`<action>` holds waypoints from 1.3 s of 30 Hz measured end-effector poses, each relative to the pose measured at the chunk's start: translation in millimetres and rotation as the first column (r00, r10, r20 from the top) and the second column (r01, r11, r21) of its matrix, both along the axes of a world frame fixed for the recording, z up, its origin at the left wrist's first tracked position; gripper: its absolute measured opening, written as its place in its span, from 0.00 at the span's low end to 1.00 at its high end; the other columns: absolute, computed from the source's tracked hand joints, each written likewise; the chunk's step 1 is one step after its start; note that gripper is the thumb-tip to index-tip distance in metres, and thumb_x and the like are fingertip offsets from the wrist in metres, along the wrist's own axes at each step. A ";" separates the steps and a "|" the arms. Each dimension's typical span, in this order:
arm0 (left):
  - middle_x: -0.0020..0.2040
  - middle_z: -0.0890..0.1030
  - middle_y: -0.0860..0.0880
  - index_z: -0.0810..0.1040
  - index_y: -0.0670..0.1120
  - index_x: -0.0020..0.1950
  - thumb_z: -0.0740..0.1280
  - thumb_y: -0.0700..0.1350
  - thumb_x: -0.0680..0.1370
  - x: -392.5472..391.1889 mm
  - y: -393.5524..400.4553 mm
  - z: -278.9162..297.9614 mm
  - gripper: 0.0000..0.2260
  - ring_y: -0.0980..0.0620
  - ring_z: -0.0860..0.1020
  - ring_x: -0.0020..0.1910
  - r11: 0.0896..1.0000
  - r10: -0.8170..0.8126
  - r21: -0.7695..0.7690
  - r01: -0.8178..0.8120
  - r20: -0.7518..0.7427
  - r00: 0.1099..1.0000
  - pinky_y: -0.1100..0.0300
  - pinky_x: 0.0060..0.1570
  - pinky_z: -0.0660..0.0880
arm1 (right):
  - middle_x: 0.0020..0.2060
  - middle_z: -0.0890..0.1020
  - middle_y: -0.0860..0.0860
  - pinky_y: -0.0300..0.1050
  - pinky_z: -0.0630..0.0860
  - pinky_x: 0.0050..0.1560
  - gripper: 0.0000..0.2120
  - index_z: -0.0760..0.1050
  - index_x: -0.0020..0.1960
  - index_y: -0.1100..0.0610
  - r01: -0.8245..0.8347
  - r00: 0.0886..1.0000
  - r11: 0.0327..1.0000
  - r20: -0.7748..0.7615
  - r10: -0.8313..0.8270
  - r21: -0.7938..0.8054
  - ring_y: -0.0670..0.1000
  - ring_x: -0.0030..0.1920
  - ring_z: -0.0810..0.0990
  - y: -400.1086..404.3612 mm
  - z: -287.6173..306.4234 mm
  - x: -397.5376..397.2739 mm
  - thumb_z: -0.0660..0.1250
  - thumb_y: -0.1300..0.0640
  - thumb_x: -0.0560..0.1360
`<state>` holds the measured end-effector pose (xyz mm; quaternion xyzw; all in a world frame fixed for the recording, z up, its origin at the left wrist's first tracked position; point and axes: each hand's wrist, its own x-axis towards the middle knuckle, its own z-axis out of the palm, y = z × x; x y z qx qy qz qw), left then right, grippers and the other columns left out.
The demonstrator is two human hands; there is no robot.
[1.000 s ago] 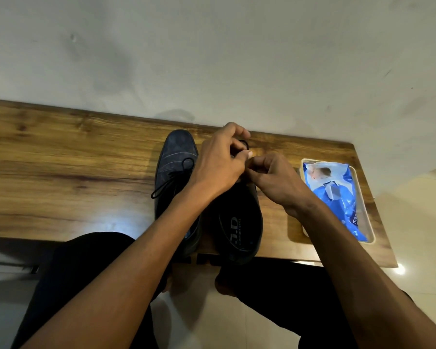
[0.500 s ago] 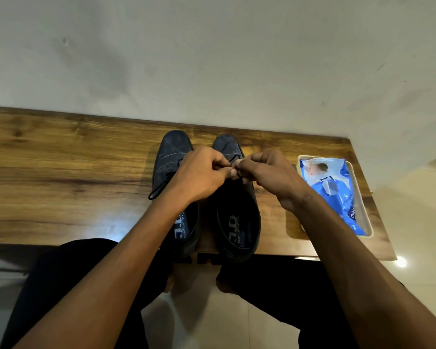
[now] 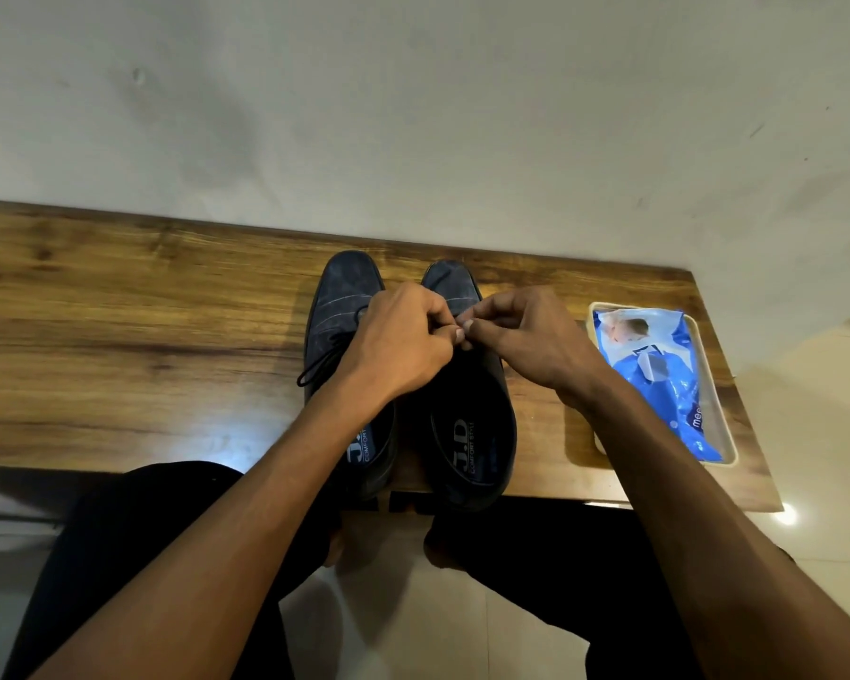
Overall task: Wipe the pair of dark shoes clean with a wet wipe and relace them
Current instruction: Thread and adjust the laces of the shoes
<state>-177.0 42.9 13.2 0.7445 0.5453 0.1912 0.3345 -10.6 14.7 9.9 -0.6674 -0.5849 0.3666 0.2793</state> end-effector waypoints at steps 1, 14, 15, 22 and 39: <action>0.40 0.83 0.53 0.85 0.49 0.44 0.73 0.46 0.77 -0.4 -0.2 -0.1 0.03 0.58 0.80 0.39 1.000 -0.002 0.002 0.002 0.002 1.000 0.59 0.40 0.76 | 0.40 0.87 0.45 0.38 0.80 0.46 0.06 0.86 0.50 0.52 -0.047 0.998 0.999 0.032 0.047 -0.003 0.41 0.44 0.85 0.3 0.6 0.7 0.70 0.57 0.78; 0.36 0.80 0.57 0.84 0.49 0.41 0.72 0.46 0.76 1.5 -0.3 0.4 0.05 0.54 0.79 0.41 1.000 -0.003 -0.007 0.003 -0.014 1.000 0.43 0.55 0.78 | 0.39 0.85 0.53 0.46 0.74 0.42 0.15 0.83 0.43 0.57 -0.145 0.977 0.977 0.133 0.166 -0.157 0.52 0.41 0.82 -1.8 4.5 0.6 0.69 0.46 0.78; 0.36 0.80 0.57 0.84 0.49 0.40 0.72 0.45 0.76 2.0 -0.6 1.0 0.05 0.54 0.79 0.42 1.000 -0.007 -0.011 0.007 -0.013 1.000 0.42 0.56 0.77 | 0.40 0.85 0.55 0.47 0.73 0.42 0.16 0.82 0.43 0.59 -0.156 0.975 0.971 0.128 0.180 -0.182 0.53 0.41 0.82 -2.6 5.5 0.0 0.69 0.46 0.78; 0.36 0.79 0.58 0.84 0.49 0.41 0.72 0.45 0.77 1.4 1.1 1.0 0.05 0.53 0.78 0.42 1.000 -0.002 -0.012 0.002 -0.015 1.000 0.38 0.60 0.74 | 0.39 0.85 0.44 0.40 0.77 0.42 0.06 0.85 0.49 0.52 -0.128 0.976 0.989 0.167 0.140 -0.080 0.42 0.41 0.83 -4.3 8.8 10.1 0.74 0.51 0.77; 0.32 0.75 0.62 0.84 0.47 0.40 0.73 0.48 0.76 0.5 3.1 -3.0 0.07 0.64 0.71 0.34 0.999 0.003 -0.033 -0.003 -0.005 1.000 0.42 0.60 0.75 | 0.40 0.85 0.51 0.48 0.74 0.45 0.19 0.70 0.33 0.53 0.242 0.697 0.933 -0.622 -0.358 -0.266 0.53 0.42 0.83 -7.0 26.4 18.1 0.62 0.55 0.82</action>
